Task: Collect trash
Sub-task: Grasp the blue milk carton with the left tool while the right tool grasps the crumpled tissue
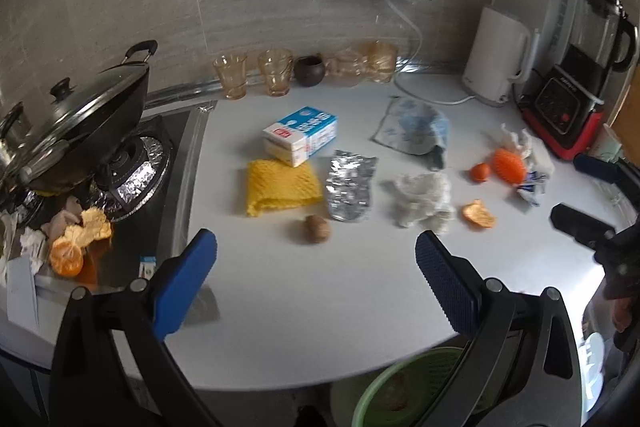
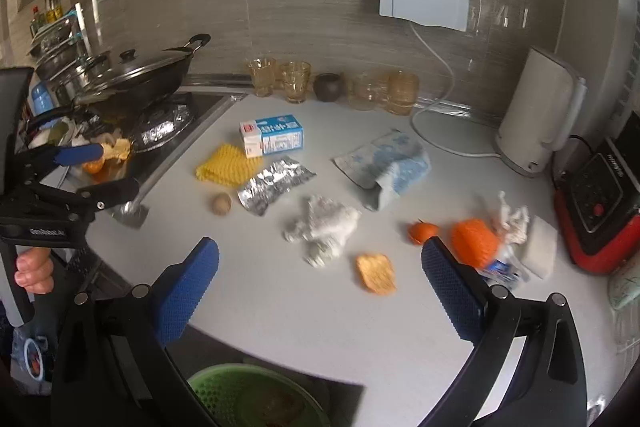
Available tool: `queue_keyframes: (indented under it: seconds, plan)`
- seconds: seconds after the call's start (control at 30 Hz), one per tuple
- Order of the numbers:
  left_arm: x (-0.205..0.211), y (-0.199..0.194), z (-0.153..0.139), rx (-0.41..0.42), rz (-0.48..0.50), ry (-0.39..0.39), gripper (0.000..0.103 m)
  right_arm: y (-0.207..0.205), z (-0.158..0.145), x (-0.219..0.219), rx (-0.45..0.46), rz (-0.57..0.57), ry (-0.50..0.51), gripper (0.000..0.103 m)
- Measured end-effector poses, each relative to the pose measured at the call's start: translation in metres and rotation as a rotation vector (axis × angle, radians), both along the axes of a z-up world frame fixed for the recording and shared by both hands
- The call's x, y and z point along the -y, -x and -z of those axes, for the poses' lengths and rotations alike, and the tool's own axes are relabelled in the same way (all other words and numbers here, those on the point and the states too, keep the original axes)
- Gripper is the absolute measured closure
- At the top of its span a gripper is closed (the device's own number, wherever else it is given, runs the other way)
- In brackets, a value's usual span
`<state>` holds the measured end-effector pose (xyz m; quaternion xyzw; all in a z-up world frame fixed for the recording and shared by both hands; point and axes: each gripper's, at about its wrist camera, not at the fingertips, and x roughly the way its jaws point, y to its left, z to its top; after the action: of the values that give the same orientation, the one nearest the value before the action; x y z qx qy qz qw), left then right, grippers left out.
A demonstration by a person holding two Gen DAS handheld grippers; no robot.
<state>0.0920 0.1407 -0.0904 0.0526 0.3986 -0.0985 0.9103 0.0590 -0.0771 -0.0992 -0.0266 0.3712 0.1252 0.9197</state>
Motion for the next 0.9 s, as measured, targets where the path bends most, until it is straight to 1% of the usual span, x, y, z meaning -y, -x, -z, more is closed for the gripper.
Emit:
queue_keyframes:
  seconds: [0.07, 0.2, 0.3, 0.43, 0.57, 0.7, 0.8, 0.87, 0.9]
  plan:
    - [-0.009, -0.018, 0.009, -0.014, 0.015, -0.004, 0.008, -0.014, 0.006, -0.010, -0.012, 0.030, -0.011, 0.002]
    - [-0.027, -0.064, 0.034, -0.059, 0.062, 0.022, 0.008, -0.045, 0.022, -0.025, -0.048, 0.107, -0.024, 0.002]
    - [-0.029, -0.100, 0.046, -0.067, 0.114, 0.027, 0.008, -0.067, 0.034, -0.034, -0.073, 0.174, -0.012, 0.002]
    - [-0.016, -0.147, 0.057, -0.046, 0.216, 0.019, 0.008, -0.087, 0.043, -0.039, -0.092, 0.237, -0.001, 0.002]
    - [-0.001, -0.199, 0.074, -0.052, 0.301, 0.011, 0.008, -0.099, 0.052, -0.036, -0.116, 0.307, 0.020, 0.002]
    - [0.013, -0.234, 0.093, -0.075, 0.359, -0.010, 0.008, -0.104, 0.064, -0.028, -0.149, 0.362, 0.040, 0.002]
    - [0.024, -0.249, 0.108, -0.098, 0.401, -0.046, 0.008, -0.109, 0.074, -0.021, -0.186, 0.404, 0.043, 0.002]
    - [0.029, -0.255, 0.116, -0.115, 0.420, -0.075, 0.016, -0.113, 0.080, -0.017, -0.203, 0.424, 0.039, 0.002]
    - [0.030, -0.257, 0.119, -0.123, 0.422, -0.083, 0.027, -0.114, 0.082, -0.017, -0.207, 0.432, 0.038, 0.002]
